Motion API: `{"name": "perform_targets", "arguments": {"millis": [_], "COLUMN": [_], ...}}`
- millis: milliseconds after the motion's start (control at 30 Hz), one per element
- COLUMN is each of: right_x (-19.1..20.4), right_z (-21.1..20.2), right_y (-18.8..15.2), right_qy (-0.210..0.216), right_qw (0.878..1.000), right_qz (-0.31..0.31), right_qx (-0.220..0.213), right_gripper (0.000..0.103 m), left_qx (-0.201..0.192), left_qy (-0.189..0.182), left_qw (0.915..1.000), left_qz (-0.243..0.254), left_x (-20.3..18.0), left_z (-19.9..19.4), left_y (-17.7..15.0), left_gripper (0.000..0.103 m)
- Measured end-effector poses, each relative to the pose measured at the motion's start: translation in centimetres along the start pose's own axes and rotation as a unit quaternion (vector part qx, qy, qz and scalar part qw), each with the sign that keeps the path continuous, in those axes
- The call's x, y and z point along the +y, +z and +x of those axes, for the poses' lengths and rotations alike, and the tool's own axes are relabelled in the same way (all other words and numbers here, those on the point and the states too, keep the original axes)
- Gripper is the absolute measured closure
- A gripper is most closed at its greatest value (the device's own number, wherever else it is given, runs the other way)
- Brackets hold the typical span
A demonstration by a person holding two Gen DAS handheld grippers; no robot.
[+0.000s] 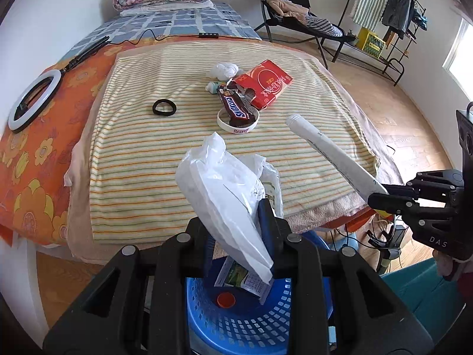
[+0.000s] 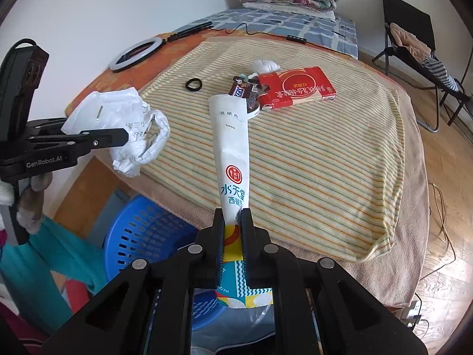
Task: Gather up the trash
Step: 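Lower the bag and pouch into the blue basket and open both tools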
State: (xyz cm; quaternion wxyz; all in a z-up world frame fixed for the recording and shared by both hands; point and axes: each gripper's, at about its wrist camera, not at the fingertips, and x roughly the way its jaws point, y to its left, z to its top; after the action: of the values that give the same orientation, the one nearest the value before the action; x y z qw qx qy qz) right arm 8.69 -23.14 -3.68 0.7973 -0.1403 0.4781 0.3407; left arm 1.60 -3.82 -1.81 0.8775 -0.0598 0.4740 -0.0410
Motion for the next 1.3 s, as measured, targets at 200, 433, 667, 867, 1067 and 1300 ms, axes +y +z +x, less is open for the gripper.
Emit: {"name": "perform_targets", "arguments": {"millis": [200,433,667,867,1067,1300], "right_x": [1.8,3.9,4.9,5.8,6.1,5.5], "right_z": [-0.5,0.8,2.6,4.1,5.2,5.4], "right_y": [-2.9,-6.0,-7.7,-8.8,-9.3,-8.9], "right_qy": [0.023,0.040,0.050,0.057,0.057,0.060], "right_qw": [1.000,0.998,0.995,0.991,0.990,0.990], "right_qz": [0.007,-0.003,-0.009,-0.020,-0.024,-0.005], "right_qx": [0.014,0.056,0.088,0.117,0.130,0.129], "right_gripper": [0.094,0.094,0.094,0.094,0.094,0.093], "left_qx": [0.018,0.054,0.094,0.124,0.148,0.154], "left_qy": [0.002,-0.003,-0.001,-0.004,-0.006,0.001], "left_qw": [0.9996,0.9982,0.9952,0.9919,0.9885,0.9876], "left_qz": [0.021,0.026,0.025,0.027,0.031,0.033], "left_x": [-0.8,-0.8,-0.5,-0.7,-1.2,-1.5], "left_z": [-0.1,1.0,2.8,4.3,5.4,5.8], "left_y": [-3.1,-6.8,-9.4,-10.5,-11.3,-11.4], "left_gripper": [0.077,0.077,0.077,0.077,0.076,0.071]}}
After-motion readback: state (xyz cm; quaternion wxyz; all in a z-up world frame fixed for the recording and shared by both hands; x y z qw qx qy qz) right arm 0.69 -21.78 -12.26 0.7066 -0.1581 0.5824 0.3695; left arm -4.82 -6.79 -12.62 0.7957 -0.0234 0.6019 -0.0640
